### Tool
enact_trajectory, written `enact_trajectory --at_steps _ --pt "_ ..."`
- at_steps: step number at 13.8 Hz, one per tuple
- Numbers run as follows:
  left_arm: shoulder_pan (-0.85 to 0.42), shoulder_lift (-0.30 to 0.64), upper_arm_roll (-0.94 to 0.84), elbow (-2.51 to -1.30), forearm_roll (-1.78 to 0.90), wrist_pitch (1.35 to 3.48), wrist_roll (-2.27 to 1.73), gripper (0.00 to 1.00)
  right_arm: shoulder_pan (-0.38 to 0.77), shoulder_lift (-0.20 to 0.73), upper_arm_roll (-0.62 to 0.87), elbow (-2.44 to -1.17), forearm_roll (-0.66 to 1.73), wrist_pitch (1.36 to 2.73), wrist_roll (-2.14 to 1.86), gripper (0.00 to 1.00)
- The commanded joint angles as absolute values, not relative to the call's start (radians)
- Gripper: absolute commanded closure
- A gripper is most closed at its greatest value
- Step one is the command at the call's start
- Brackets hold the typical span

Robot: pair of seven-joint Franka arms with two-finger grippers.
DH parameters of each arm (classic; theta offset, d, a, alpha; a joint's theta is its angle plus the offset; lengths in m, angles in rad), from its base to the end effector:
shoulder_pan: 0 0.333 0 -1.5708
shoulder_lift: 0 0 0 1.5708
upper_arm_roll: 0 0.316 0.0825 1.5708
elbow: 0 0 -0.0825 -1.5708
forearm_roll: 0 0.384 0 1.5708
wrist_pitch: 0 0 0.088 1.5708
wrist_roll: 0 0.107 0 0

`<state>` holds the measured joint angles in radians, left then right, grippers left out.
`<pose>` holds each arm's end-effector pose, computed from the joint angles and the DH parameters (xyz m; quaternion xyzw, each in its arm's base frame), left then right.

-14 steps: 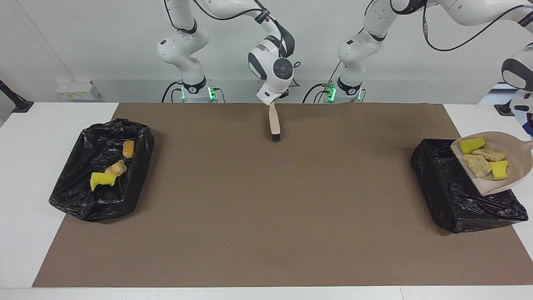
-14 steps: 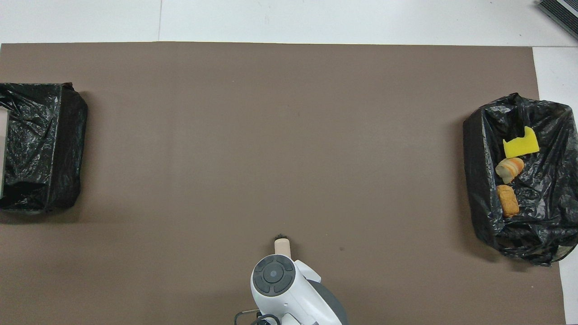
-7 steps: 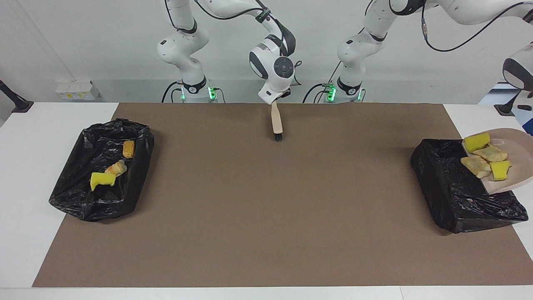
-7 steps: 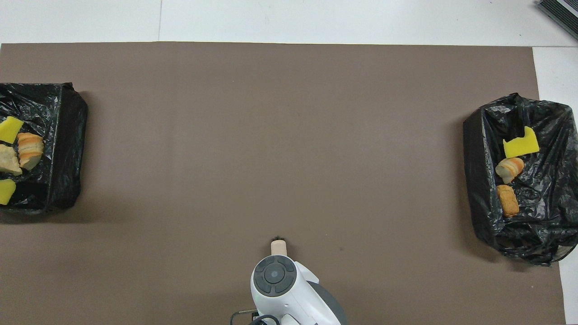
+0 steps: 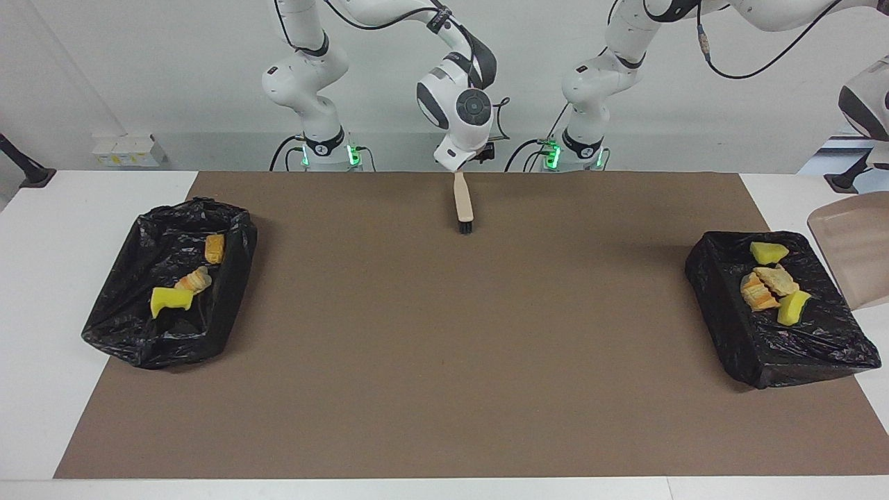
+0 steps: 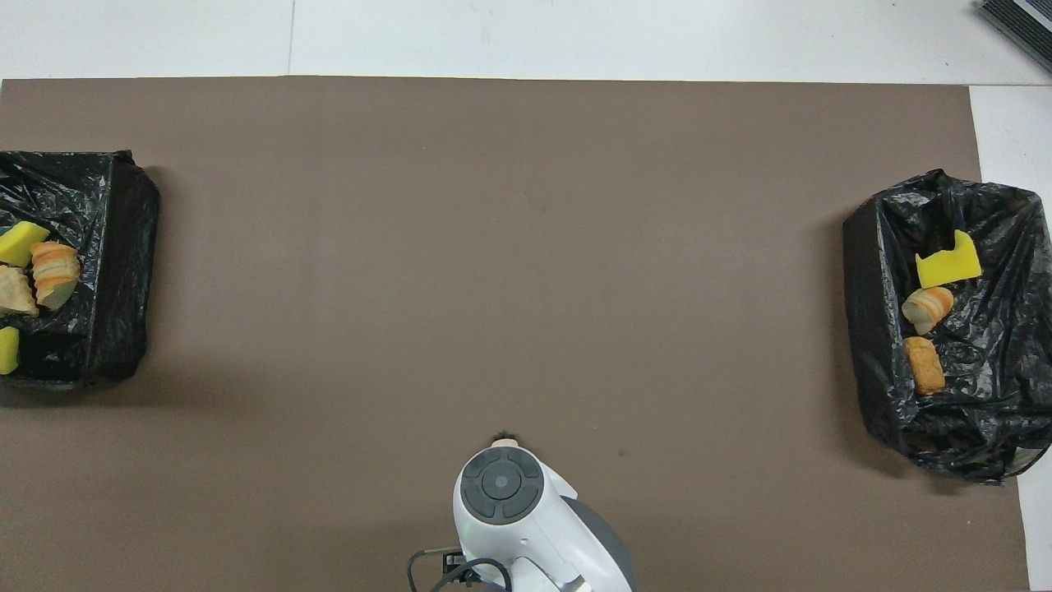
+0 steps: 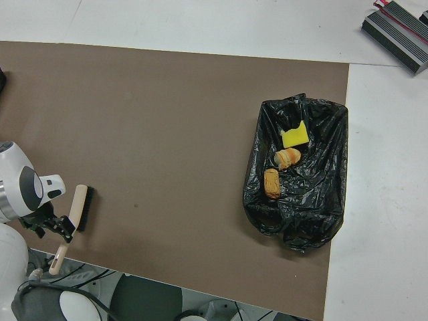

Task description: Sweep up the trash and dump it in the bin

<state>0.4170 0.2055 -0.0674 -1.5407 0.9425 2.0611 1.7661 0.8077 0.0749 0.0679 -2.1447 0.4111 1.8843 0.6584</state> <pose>0.6022 0.2698 0.5864 -0.5752 0.6858 0.2997 0.3302 0.3061 0.4132 0.3508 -0.9693 -0.0110 0.2450 0.0186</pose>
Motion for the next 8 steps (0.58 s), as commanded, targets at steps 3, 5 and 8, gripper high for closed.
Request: enact_trajectory --at_steps 3,5,8 --pt "0.258 0.160 -0.067 -1.557 0.951 1.869 1.692 1.00 0.617 0.039 0.068 -2.091 0.342 1.855 0.637 0.00" --pt "0.198 0.153 -0.067 -1.563 0.890 1.798 1.655 1.00 0.517 0.022 0.067 -2.070 0.280 1.835 0.550 0.00" --pt "0.080 0.124 -0.067 -1.600 0.819 1.659 1.548 1.00 0.373 0.031 0.069 -1.965 0.189 1.741 0.381 0.00"
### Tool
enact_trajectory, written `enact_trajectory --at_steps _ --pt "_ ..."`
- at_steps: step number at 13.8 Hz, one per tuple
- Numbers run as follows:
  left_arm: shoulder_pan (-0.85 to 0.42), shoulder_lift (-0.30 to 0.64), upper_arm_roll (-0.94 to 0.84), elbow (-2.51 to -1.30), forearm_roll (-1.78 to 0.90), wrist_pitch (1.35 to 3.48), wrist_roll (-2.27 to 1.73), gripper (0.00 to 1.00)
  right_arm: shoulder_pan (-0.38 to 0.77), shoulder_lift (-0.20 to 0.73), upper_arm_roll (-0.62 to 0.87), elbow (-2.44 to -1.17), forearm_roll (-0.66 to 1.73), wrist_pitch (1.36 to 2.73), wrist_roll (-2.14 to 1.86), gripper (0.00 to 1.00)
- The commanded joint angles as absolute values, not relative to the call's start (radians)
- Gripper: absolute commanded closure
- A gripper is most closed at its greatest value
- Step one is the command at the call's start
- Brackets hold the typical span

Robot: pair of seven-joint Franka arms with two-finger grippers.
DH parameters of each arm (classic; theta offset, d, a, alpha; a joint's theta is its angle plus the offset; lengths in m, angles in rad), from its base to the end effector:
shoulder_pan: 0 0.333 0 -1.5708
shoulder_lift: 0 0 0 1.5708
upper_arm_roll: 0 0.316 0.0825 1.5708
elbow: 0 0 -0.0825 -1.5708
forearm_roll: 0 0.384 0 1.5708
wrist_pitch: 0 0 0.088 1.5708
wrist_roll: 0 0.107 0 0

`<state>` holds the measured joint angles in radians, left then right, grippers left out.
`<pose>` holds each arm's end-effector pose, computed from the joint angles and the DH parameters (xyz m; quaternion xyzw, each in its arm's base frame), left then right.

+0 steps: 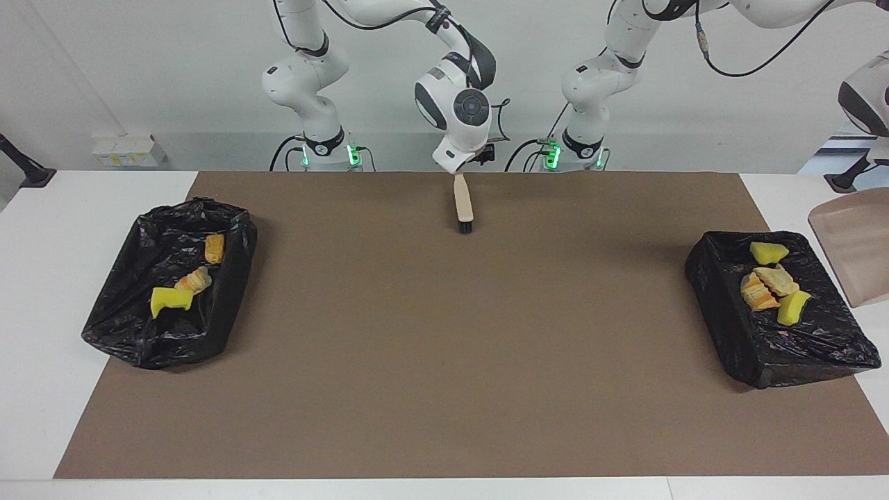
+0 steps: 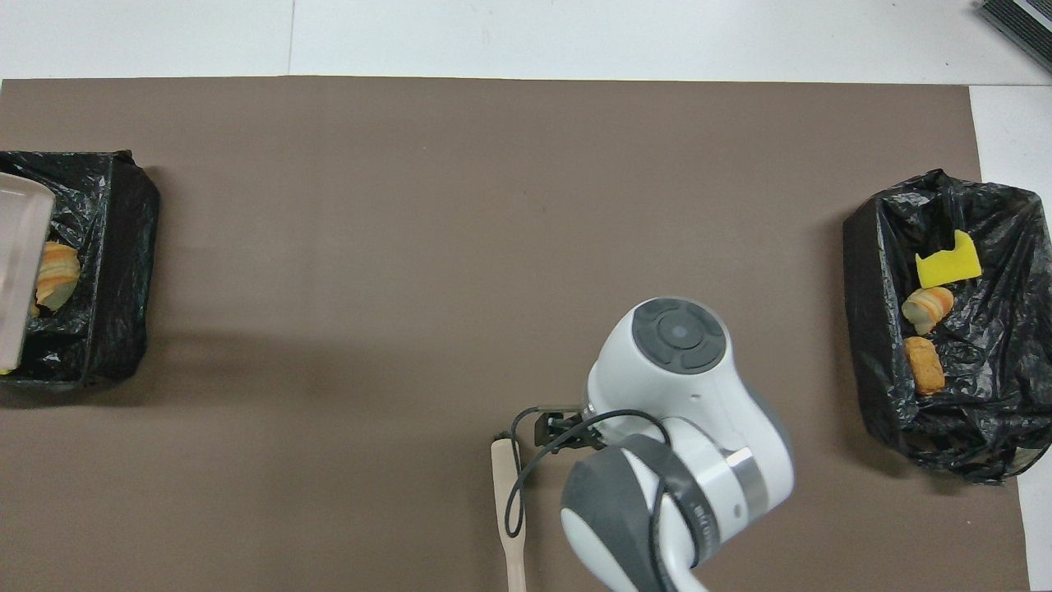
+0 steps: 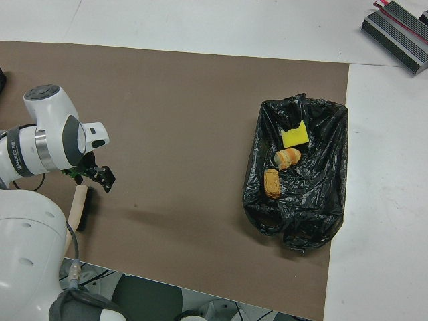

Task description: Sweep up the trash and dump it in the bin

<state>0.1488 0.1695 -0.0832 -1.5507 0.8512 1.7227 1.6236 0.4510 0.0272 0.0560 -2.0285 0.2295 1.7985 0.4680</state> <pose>0.6132 0.1142 0.5787 -0.6071 0.6855 0.2994 0.2680 0.4525 0.2731 0.4168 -0.9857 0.0206 0.1632 0.0358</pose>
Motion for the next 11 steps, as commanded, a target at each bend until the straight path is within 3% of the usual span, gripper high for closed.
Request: enact_trajectory --at_steps 1,7,11 --pt "0.046 0.114 -0.069 -1.615 0.790 1.625 1.478 1.00 0.329 0.035 0.068 -1.947 0.181 1.735 0.342 0.00" --pt "-0.147 0.103 -0.069 -1.687 0.528 1.589 1.231 1.00 0.088 0.046 0.067 -1.875 0.169 1.753 0.256 0.00" --pt "-0.319 0.152 -0.069 -1.712 0.399 1.603 0.840 1.00 0.031 0.048 0.066 -1.813 -0.006 1.804 0.250 0.00"
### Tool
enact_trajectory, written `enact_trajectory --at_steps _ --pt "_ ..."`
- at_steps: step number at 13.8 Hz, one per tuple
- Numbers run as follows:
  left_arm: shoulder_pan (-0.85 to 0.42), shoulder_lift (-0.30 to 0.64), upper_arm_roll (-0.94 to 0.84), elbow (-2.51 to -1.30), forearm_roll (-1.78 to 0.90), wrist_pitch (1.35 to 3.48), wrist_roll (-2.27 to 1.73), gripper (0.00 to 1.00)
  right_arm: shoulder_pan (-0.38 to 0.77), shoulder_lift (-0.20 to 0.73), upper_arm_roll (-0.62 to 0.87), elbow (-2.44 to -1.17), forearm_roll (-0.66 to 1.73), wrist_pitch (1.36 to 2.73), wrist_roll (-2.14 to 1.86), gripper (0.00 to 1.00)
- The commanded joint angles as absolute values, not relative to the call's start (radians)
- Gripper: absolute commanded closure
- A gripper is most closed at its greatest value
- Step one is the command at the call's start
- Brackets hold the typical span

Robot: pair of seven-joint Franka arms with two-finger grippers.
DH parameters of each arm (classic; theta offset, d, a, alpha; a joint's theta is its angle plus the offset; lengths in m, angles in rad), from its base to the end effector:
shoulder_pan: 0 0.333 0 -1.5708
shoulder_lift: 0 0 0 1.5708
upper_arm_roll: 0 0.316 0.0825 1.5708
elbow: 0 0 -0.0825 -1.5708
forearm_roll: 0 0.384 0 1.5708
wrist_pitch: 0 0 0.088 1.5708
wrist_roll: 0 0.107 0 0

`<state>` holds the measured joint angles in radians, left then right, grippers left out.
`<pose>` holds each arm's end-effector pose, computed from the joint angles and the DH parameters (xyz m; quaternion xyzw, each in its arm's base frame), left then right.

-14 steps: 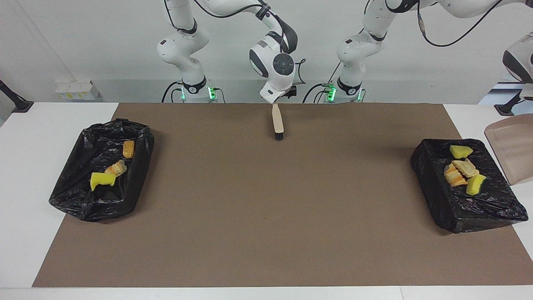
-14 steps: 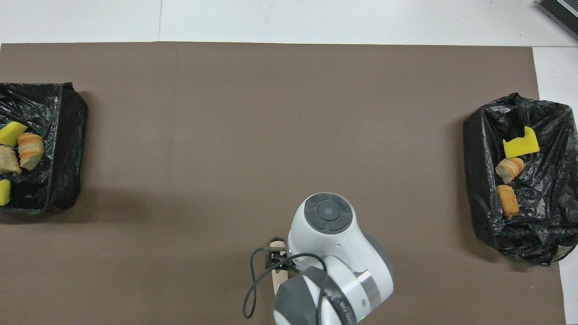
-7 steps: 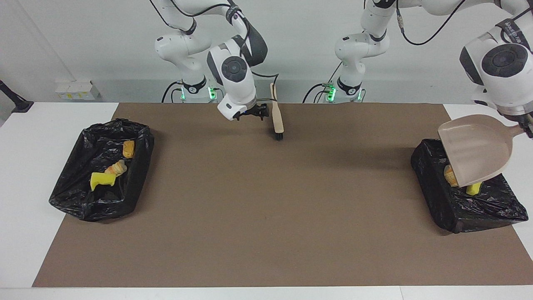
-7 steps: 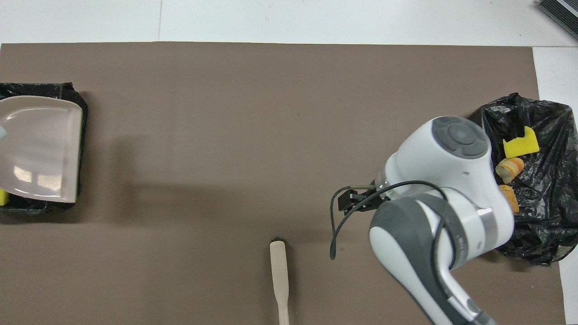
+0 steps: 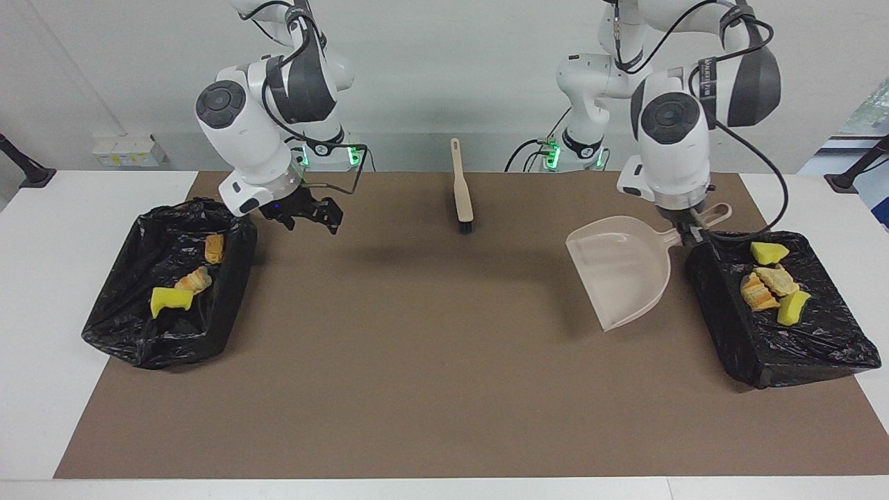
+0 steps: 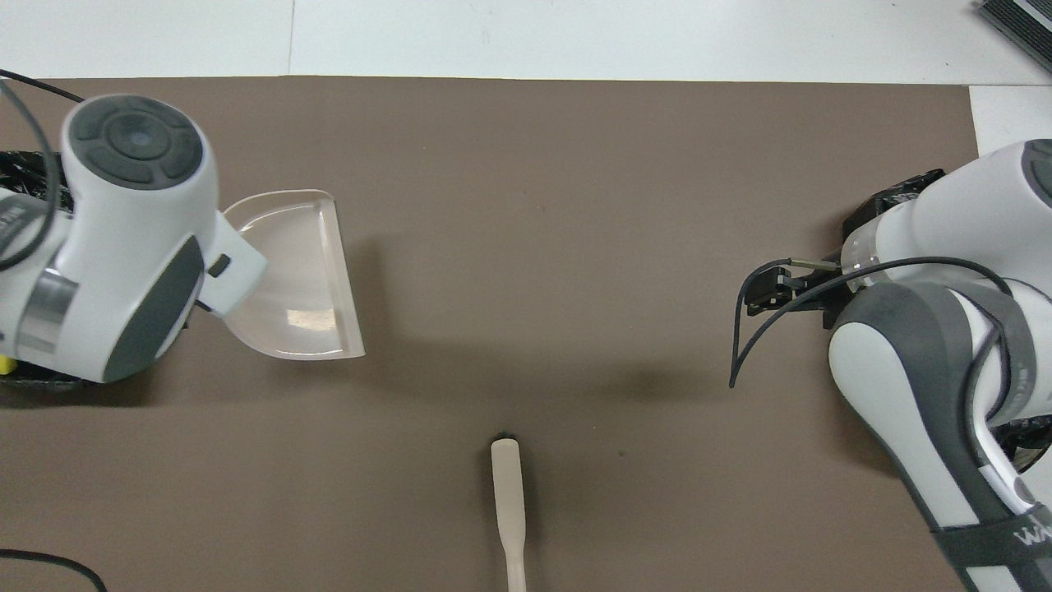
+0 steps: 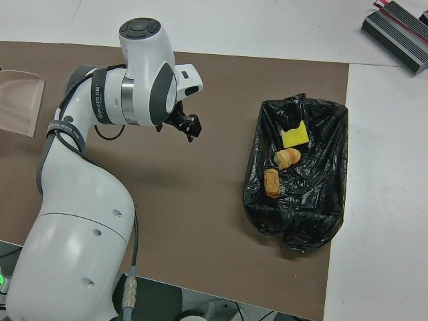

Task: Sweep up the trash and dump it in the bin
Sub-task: 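Bring the dustpan back with the left gripper to the table center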

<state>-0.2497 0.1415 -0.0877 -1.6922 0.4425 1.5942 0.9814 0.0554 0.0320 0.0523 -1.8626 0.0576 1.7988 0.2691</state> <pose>0.5640 -0.1476 0.4988 -0.7473 0.6192 0.1770 0.1636 0.5565 0.0648 0.4875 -0.9945 0.0883 0.0523 0.0191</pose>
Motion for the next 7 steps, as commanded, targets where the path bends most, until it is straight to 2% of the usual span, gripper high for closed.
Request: enact_trajectory --at_steps 1,7 --pt "-0.351 0.170 -0.069 -1.713 0.350 1.620 0.743 1.00 0.009 0.045 0.067 -1.795 -0.041 1.793 0.245 0.00" --pt "-0.491 0.235 -0.069 -1.720 0.091 1.744 0.179 1.00 -0.049 0.038 0.064 -1.655 -0.041 1.617 0.230 0.00"
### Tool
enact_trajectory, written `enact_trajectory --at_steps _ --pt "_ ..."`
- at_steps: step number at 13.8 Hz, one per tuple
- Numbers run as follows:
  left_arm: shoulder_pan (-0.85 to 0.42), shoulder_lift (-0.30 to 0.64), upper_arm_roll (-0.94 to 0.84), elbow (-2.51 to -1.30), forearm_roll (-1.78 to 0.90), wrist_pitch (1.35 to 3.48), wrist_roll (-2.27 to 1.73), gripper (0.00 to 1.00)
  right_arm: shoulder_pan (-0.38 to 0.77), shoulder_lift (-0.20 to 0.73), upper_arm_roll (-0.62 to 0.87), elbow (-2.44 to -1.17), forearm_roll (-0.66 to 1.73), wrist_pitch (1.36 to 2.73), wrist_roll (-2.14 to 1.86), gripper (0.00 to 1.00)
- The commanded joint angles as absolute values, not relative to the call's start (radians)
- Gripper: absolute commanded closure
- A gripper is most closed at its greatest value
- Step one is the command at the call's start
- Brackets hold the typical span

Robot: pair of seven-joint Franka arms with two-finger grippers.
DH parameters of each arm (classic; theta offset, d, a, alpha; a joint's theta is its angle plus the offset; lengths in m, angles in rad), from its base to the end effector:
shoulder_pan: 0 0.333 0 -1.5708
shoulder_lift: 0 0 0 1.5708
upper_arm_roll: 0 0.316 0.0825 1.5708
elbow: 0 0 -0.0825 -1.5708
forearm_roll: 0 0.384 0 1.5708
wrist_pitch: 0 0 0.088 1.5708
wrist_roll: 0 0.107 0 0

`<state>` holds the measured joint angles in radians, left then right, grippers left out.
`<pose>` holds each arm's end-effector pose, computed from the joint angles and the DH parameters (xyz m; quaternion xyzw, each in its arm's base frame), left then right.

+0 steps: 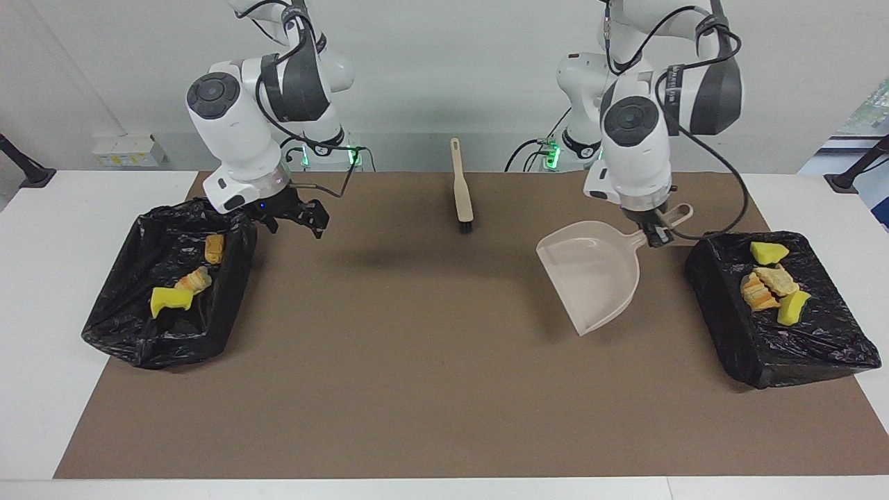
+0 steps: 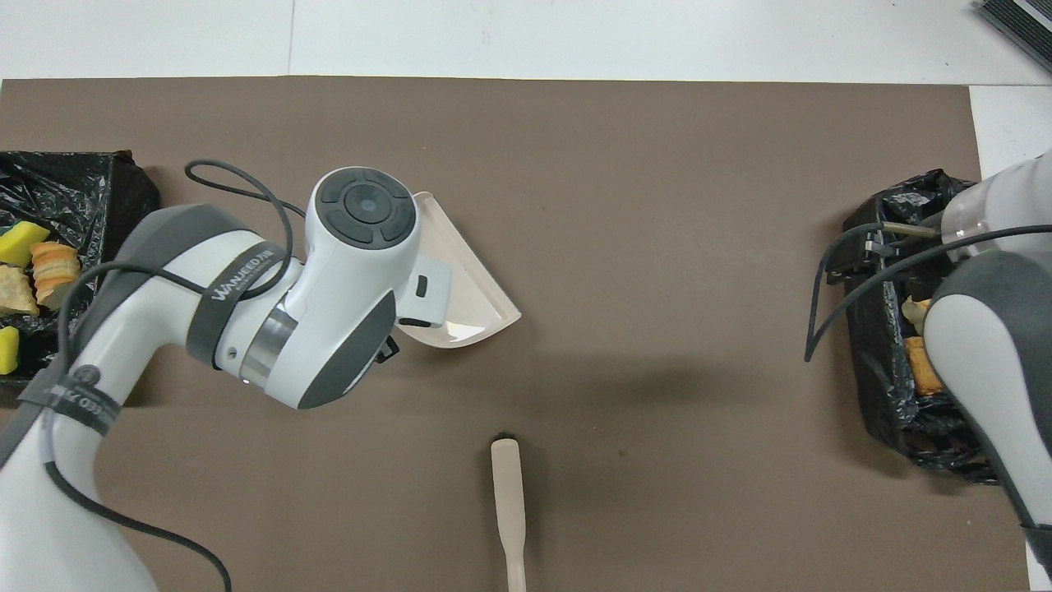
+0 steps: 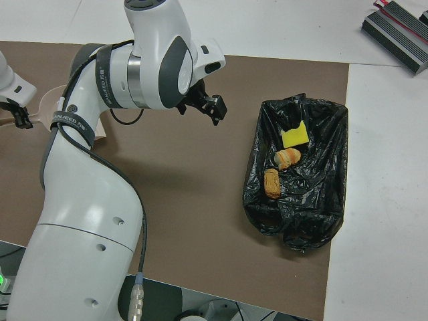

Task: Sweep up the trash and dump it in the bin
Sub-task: 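Bring the dustpan back with the left gripper to the table center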

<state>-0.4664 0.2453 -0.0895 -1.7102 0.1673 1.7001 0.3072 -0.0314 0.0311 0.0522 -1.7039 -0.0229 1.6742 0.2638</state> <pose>0.5217 -0.3012 0.4275 -0.8897 0.4331 0.1167 0.0850 0.5659 0.0092 0.5528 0.9923 -0.1196 -0.0286 0.0147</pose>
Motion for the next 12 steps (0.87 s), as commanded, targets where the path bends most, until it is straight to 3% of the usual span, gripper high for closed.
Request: enact_trajectory --at_steps 1,9,12 --pt "-0.512 0.247 -0.069 -1.720 0.072 1.788 0.105 1.00 -0.051 0.040 0.064 -1.620 -0.038 1.585 0.219 0.00" --pt "-0.591 0.356 -0.068 -1.701 -0.003 2.025 -0.405 1.00 -0.034 0.028 0.014 -1.560 -0.035 1.536 0.140 0.00" --pt "-0.626 0.452 -0.067 -1.671 -0.002 2.097 -0.509 1.00 -0.070 0.012 0.032 -1.560 -0.028 1.536 0.155 0.00"
